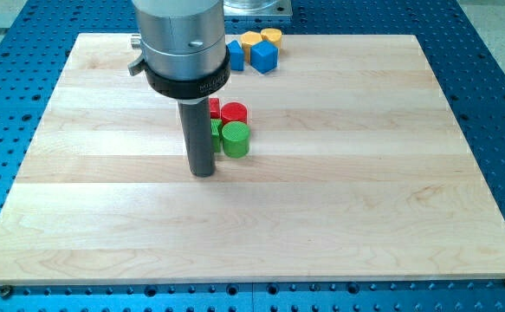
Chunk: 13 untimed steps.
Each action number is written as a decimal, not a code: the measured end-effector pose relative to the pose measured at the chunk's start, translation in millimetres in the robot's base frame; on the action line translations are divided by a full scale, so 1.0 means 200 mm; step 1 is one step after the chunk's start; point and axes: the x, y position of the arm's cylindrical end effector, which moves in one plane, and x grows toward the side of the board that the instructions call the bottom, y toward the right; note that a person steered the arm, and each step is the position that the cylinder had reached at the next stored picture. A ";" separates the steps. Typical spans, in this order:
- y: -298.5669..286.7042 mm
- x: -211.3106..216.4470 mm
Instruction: Slide the green circle to the top left corner
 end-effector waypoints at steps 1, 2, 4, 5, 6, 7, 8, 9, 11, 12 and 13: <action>0.00 0.00; 0.02 -0.02; 0.19 0.27; 0.52 0.07; 0.36 -0.08; -0.01 -0.14; 0.01 -0.13; 0.29 -0.21; 0.09 -0.26; -0.18 -0.28; -0.45 -0.46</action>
